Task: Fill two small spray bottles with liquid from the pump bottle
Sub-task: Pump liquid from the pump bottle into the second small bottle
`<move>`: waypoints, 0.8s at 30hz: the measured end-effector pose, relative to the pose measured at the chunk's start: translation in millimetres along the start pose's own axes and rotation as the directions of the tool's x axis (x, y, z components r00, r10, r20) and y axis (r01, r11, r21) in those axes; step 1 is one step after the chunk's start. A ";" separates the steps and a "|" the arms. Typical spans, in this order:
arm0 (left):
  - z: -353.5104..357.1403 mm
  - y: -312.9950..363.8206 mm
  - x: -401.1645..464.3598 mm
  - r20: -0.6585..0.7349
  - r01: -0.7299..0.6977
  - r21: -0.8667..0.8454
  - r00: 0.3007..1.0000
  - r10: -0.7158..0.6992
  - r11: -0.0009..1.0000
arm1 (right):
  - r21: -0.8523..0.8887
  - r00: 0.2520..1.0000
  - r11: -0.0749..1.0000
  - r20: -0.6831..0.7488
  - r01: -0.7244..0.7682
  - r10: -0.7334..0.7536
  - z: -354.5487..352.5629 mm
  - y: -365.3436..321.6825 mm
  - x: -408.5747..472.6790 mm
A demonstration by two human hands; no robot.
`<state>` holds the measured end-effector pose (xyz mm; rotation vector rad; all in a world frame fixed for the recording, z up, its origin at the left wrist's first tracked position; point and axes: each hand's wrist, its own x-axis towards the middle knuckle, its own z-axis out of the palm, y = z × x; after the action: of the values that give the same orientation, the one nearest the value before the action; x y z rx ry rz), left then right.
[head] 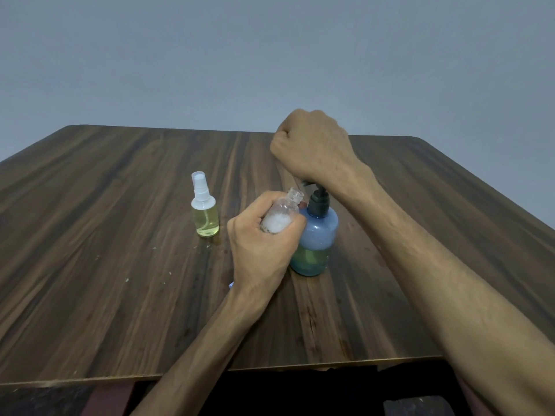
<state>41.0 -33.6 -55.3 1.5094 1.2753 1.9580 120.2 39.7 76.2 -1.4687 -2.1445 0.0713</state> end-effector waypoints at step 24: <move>-1.2 -0.4 -0.7 0.007 -0.004 0.014 1.000 0.004 1.000 | -0.031 0.995 0.999 0.095 -0.040 0.042 3.3 0.8 -4.3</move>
<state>40.0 -34.4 -56.1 1.5257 1.2866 1.9488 120.5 37.1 71.4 -1.5549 -2.1997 0.1288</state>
